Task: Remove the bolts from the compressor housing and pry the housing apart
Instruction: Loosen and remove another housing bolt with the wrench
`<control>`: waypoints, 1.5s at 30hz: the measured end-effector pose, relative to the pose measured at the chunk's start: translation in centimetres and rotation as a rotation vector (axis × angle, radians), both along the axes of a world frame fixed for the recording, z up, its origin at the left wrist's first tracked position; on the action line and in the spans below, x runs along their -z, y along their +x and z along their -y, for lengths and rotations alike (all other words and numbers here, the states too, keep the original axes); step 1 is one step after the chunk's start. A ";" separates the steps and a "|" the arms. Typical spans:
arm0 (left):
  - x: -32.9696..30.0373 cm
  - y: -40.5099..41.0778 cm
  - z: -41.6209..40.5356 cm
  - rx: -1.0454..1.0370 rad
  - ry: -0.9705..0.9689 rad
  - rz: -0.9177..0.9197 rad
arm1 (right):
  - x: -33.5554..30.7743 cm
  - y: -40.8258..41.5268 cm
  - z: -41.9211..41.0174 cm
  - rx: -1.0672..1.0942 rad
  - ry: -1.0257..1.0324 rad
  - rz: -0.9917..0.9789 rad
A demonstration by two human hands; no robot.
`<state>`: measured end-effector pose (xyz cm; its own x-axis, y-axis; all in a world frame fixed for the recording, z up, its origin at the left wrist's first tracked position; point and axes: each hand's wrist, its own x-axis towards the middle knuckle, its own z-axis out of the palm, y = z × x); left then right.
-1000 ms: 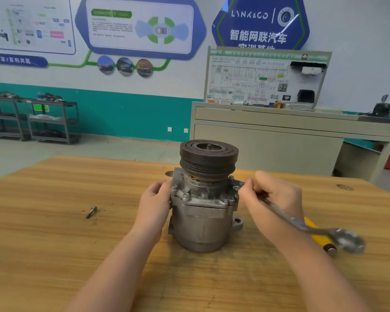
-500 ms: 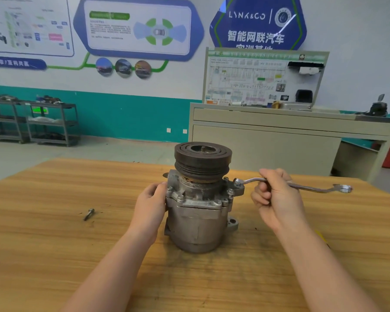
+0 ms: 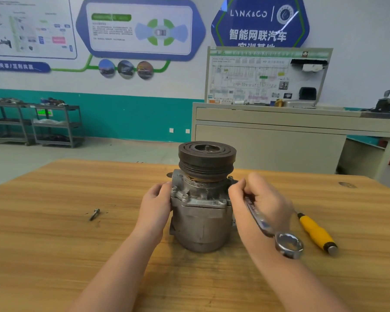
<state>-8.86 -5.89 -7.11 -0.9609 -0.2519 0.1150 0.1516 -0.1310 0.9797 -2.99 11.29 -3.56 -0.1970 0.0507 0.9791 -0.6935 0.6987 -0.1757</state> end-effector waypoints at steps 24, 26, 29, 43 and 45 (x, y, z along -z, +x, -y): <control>-0.1 0.2 -0.4 -0.060 -0.062 0.000 | -0.8 -3.3 -3.9 -0.487 -0.655 0.434; -0.1 0.2 -0.4 -0.061 -0.059 0.001 | -0.8 -2.6 -3.7 -0.364 -0.461 0.378; 0.0 0.2 -0.4 -0.059 -0.057 0.001 | -0.8 -1.7 -3.1 -0.283 -0.164 0.175; 0.0 -0.1 -0.2 -0.050 -0.062 -0.005 | -0.9 0.6 0.2 0.068 0.189 0.043; 0.0 -0.1 -0.2 -0.050 -0.068 -0.002 | -0.8 0.7 0.6 0.096 0.236 0.068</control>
<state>-8.97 -5.69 -7.08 -0.9472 -0.2907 0.1356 0.1585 -0.0567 0.9857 -2.27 10.67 -2.76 -0.2685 -0.1563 0.9505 -0.6144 0.7877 -0.0440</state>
